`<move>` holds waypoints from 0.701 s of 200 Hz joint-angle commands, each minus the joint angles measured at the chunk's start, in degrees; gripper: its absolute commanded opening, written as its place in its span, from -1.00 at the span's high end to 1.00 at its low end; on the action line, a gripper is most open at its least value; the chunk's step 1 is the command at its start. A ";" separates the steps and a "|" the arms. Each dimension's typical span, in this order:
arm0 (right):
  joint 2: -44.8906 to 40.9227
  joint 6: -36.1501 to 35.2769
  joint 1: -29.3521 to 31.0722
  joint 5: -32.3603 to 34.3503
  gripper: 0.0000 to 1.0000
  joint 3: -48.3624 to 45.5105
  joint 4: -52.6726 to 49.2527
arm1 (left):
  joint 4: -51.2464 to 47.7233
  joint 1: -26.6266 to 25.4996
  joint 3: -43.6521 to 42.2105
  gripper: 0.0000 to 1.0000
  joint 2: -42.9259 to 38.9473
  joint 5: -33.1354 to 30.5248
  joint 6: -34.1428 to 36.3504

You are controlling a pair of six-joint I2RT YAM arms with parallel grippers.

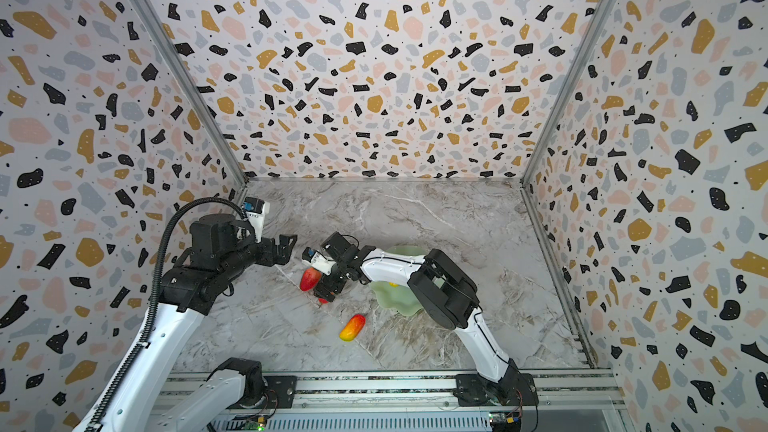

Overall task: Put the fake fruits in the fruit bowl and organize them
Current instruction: 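Release the pear and grasp the red-orange mango with the right gripper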

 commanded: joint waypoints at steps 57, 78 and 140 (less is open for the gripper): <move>-2.91 -0.27 -1.56 1.76 -0.99 -1.53 -2.63 | 1.78 -0.32 0.12 -0.99 -0.79 0.34 0.36; -2.63 -0.12 -1.76 0.27 -0.85 -1.38 -2.17 | 1.59 -0.32 0.12 -0.99 -0.93 0.28 0.42; -2.09 0.02 -1.79 -1.64 0.09 0.97 -3.74 | 1.52 -0.32 -0.05 -0.99 -1.77 0.00 0.43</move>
